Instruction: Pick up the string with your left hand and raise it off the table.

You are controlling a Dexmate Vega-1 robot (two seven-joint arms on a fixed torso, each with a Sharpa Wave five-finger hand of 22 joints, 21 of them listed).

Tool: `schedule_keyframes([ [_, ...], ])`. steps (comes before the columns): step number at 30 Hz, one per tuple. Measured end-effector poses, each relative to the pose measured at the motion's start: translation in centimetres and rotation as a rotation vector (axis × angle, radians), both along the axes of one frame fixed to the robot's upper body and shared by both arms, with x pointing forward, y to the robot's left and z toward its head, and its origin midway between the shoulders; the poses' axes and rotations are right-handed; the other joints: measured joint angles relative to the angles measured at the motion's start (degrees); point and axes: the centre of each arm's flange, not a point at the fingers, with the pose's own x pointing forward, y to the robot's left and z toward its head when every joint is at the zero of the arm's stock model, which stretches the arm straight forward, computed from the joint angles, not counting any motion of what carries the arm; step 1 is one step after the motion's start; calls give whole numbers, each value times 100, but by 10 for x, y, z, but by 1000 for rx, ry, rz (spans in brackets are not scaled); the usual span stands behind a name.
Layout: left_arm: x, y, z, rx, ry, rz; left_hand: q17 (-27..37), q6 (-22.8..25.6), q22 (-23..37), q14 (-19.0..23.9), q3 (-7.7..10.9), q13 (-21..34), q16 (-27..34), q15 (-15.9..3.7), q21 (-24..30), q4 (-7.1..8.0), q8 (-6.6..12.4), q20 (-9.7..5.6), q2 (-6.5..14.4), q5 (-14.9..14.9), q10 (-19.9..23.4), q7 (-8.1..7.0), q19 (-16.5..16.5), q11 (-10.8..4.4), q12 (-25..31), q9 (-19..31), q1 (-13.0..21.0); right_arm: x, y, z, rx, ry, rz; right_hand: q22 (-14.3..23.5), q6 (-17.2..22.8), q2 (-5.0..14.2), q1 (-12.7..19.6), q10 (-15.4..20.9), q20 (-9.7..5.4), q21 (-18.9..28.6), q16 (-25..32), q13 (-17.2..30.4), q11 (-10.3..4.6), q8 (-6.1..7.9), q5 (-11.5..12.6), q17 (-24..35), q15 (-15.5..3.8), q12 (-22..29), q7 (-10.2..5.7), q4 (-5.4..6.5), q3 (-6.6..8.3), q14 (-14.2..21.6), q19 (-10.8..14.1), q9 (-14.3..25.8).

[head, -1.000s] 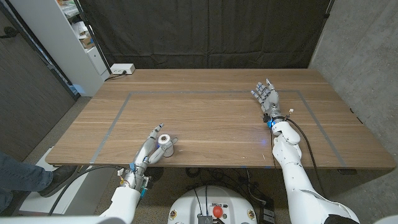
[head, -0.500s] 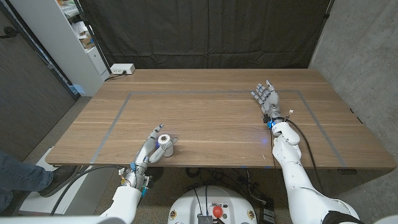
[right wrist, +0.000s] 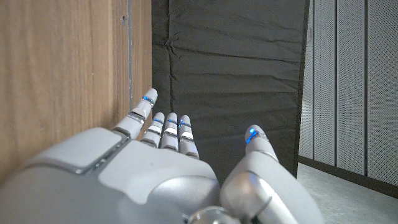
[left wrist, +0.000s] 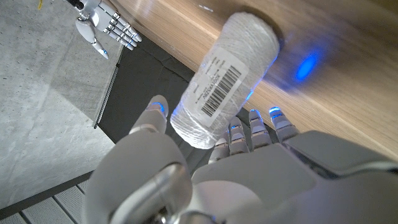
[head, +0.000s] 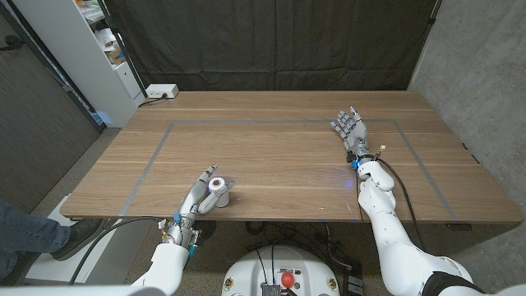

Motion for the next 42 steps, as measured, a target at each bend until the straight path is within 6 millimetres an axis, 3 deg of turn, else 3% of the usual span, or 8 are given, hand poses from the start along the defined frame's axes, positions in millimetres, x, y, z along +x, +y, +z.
schedule_keyframes([
  [10,7,-1,3,14,26,-6,53,234,56,394,4,55,101,-68,265,0,48,15,59,-46,315,-40,685,-21,148,30,345,1,-3,-2,18,-2,0,0,32,0,0,31,0,0,0,0,-31,0,0,0,-31,0,-32,0,0,31,0,0],
  [20,9,-4,11,26,32,1,181,930,83,1166,80,209,443,-283,572,-1,268,29,286,-13,951,-205,1514,-207,437,83,931,1,-4,-4,39,-7,3,0,32,0,0,30,21,-45,45,0,-31,0,0,0,-10,0,-32,0,0,52,21,0],
  [31,9,-6,15,24,24,21,565,1664,133,2027,8,563,1074,-541,910,-13,544,22,587,141,1687,-330,2250,-631,867,209,1580,1,-5,-8,54,-7,9,0,63,0,0,30,42,-68,45,0,-31,0,0,0,-10,0,-63,0,1,52,41,0],
  [42,10,-15,18,16,11,29,1135,2346,163,2573,-151,1081,1769,-734,1191,-69,872,11,744,311,2254,-381,2581,-942,1322,347,2349,0,-7,-10,56,-11,10,0,62,0,0,51,41,-88,45,0,-9,0,0,0,-40,0,-62,-16,-16,82,41,0],
])
